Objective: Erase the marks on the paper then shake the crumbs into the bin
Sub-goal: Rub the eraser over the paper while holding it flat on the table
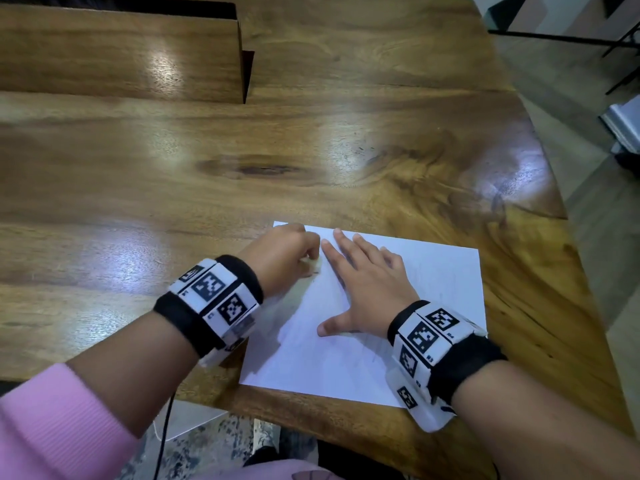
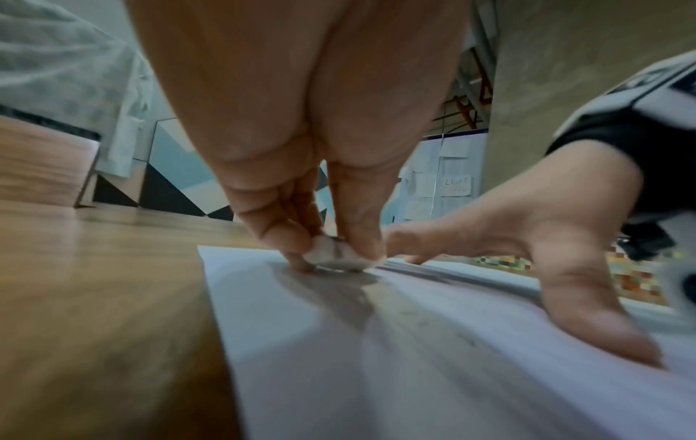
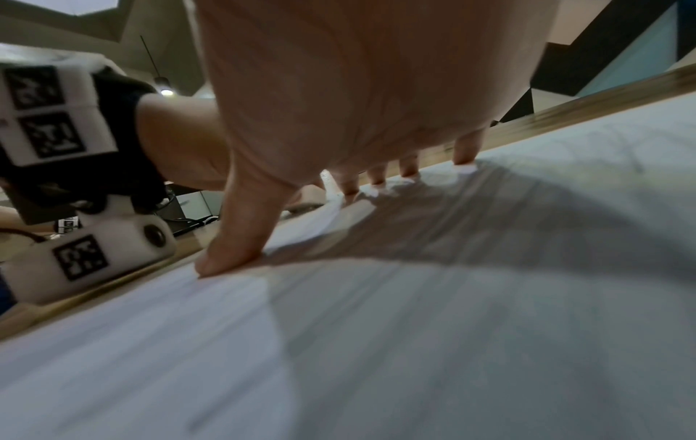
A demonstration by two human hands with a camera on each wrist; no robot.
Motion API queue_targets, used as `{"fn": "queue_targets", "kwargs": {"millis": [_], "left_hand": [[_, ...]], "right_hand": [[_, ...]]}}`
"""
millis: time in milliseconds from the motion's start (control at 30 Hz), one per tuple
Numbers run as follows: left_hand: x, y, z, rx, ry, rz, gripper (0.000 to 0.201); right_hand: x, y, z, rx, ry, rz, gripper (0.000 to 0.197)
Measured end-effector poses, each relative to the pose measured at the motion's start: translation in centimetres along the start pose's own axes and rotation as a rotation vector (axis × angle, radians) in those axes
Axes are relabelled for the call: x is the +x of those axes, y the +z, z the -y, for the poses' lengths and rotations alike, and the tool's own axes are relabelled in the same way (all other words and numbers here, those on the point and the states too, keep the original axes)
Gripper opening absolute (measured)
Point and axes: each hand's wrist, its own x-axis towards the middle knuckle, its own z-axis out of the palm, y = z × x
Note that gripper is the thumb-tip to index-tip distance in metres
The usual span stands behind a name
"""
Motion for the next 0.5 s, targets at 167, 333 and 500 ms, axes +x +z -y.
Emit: {"fn": "queue_targets", "kwargs": {"millis": [167,333,500], "left_hand": [[-4.0,1.3,-0.3,0.063,0.106,0.156,0.006],[-5.7,2.2,0.4,0.036,0.112,0.093,0.005],[-5.1,1.5,0.1,0.005,0.034,0.092,0.005]], "right_hand": [[0.0,0.0,0.0,0.002,-0.002,0.013,0.123],[-0.4,-0.3,0.4,0.044,-0.001,0.048,0.124],[-0.7,-0.7,0.7,0.059,-0.016,0.054,0.121]]}}
